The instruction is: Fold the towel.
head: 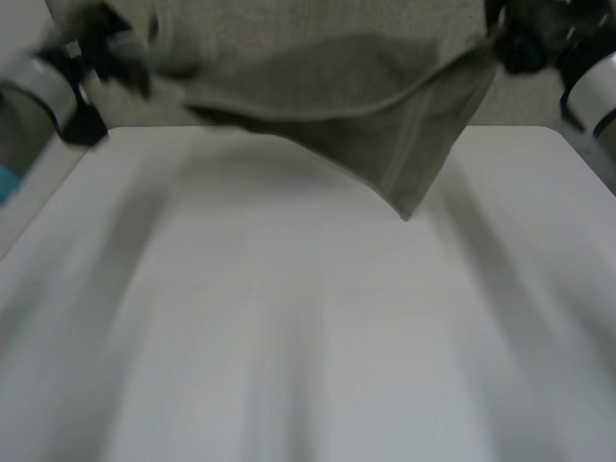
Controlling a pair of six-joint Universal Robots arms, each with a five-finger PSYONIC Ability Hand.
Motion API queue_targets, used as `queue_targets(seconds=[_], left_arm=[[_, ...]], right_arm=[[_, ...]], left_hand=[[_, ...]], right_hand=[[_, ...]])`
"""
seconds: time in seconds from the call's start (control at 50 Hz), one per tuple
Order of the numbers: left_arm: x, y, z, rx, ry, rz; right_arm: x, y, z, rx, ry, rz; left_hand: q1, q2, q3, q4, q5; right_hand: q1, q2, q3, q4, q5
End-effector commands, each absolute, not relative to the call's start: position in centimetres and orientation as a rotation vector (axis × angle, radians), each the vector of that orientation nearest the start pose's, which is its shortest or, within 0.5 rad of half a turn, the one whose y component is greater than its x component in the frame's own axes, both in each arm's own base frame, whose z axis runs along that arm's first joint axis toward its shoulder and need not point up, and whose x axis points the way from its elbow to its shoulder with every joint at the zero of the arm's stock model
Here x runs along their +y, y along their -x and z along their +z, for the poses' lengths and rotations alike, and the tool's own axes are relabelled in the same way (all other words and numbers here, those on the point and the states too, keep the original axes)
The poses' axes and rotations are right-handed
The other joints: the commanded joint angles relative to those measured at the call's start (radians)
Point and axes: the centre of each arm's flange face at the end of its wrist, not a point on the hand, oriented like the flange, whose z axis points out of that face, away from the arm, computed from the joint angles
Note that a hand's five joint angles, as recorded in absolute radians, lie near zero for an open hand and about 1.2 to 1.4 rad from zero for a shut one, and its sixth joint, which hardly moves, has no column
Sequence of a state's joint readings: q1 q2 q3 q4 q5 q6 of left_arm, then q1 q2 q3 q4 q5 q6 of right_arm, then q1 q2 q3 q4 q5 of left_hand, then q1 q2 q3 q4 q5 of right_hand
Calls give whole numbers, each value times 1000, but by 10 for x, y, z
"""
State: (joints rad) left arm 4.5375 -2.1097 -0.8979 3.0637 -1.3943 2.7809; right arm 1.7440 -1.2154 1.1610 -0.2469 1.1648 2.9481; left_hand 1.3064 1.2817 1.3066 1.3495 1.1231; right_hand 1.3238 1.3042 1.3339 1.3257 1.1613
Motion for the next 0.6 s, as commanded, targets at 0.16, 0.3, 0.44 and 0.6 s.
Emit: queue_targets(seconds=[0.16, 0.3, 0.44, 0.6], left_arm=[[-340, 209, 159, -2296, 185, 1511], [-325, 200, 155, -2345, 166, 1469], [-311, 195, 165, -2347, 155, 1474], [-320, 178, 175, -2341, 83, 1541]], right_arm=[[-320, -223, 202, 1968, 1037, -1962], [-307, -220, 180, 1993, 1041, -1931], [-316, -208, 188, 2006, 994, -1976], [-316, -207, 187, 2016, 991, -1974]], left_hand=[[90, 115, 90, 47, 99], [90, 115, 90, 47, 99], [90, 115, 90, 47, 99], [-98, -73, -98, -141, -89]], right_hand=[[72, 92, 62, 71, 60], [72, 92, 62, 71, 60], [72, 92, 62, 71, 60], [72, 92, 62, 71, 60]])
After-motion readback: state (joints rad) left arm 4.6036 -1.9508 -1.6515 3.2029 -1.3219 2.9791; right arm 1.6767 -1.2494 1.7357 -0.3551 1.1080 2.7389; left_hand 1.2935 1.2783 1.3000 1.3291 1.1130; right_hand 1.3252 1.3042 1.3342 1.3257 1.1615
